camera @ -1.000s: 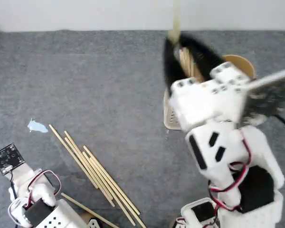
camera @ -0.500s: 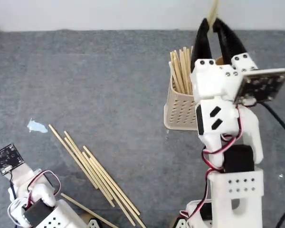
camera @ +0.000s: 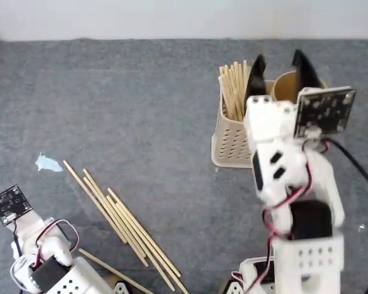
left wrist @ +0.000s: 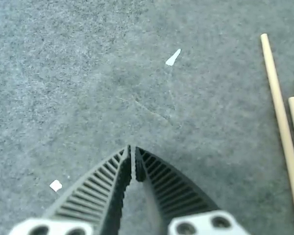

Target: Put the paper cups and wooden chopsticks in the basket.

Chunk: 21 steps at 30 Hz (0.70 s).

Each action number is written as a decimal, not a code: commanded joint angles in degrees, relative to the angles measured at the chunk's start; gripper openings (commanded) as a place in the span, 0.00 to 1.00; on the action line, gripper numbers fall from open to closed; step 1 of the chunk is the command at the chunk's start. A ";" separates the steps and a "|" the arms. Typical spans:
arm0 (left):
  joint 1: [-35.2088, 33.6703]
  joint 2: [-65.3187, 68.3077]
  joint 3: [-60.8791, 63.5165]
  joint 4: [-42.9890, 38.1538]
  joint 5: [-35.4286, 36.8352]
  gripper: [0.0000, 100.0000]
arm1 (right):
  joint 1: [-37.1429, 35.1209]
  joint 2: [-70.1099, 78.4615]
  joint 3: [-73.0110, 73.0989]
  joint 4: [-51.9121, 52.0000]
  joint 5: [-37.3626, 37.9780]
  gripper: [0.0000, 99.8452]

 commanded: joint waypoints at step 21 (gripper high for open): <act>10.02 -0.97 -30.46 -3.25 -0.26 0.01 | -8.75 -34.95 24.53 41.71 -23.12 0.02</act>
